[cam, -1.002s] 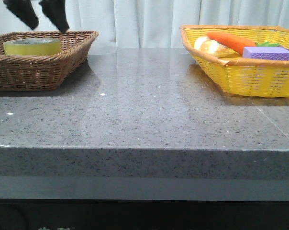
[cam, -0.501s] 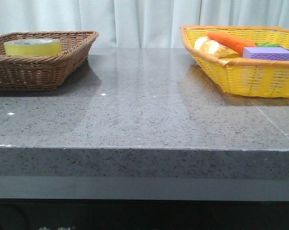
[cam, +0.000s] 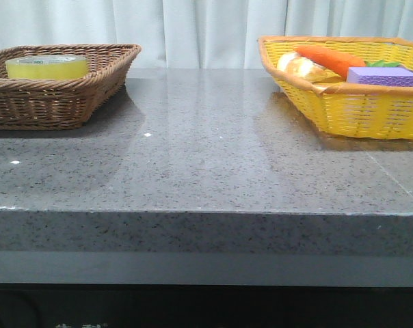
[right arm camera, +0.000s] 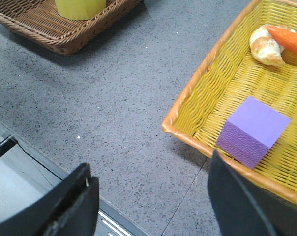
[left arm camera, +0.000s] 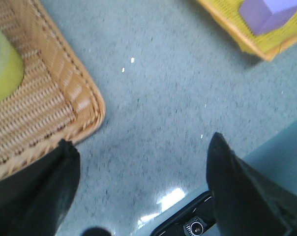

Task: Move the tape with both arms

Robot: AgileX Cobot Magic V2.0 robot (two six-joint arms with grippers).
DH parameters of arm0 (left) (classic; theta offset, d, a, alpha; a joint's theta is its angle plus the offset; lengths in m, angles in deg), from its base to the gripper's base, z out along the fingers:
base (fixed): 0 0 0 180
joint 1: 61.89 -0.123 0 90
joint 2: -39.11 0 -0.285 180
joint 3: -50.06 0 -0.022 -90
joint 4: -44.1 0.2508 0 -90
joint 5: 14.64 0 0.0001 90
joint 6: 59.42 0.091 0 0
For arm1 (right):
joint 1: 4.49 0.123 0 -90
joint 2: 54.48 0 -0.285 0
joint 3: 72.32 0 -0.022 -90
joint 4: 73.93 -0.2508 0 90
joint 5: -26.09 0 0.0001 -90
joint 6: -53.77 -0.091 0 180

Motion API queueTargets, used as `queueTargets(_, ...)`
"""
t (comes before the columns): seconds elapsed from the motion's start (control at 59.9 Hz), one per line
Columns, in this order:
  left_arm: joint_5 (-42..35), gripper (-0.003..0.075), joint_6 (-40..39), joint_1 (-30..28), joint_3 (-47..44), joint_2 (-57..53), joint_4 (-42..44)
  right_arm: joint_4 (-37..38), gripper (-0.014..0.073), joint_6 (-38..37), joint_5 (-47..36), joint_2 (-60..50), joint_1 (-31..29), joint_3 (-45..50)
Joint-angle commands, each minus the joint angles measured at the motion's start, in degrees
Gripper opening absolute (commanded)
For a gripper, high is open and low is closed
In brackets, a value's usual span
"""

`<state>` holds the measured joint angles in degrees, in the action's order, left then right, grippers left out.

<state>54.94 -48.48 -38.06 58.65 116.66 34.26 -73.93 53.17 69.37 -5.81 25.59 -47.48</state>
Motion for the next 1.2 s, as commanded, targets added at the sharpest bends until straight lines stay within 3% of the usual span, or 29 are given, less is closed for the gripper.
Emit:
queueTargets(0.0, -6.7, 0.0476, -0.6, 0.4, -4.5, -5.7, -0.5, 0.7, 0.0498, 0.1, -3.8, -0.1, -0.4, -1.4)
queueTargets(0.301, -13.8, 0.04, -0.6, 0.4, -19.2, -17.3, 1.0, 0.7, 0.0498, 0.1, -3.8, -0.1, -0.4, -1.4)
queueTargets(0.685, -16.1, 0.0395, -0.6, 0.4, -21.2, -18.2, 1.7, 0.4, 0.0482, 0.1, -1.2, -0.1, -0.4, -1.4)
queueTargets(0.819, -16.3, 0.03, -0.6, 0.4, -21.2, -18.2, 1.7, 0.4, 0.0286, 0.1, -0.5, -0.1, -0.4, -1.4)
queueTargets(0.869, -16.5, 0.0225, -0.6, 0.4, -21.2, -18.2, 1.7, 0.4, 0.0161, 0.1, -0.4, -0.1, -0.4, -1.4)
queueTargets(1.019, -16.9, 0.0057, -0.6, 0.4, -21.2, -18.2, 1.7, 0.4, -0.0063, 0.1, -0.4, -0.1, -0.4, -1.4)
queueTargets(1.119, -17.3, -0.002, -0.6, 0.4, -21.2, -18.2, 1.7, 0.4, -0.0068, 0.1, -0.4, -0.1, -0.4, -1.4)
queueTargets(1.186, -17.3, -0.002, -0.6, 0.4, -21.2, -18.2, 1.7, 0.4, -0.0067, 0.1, -0.4, -0.1, -0.4, -1.4)
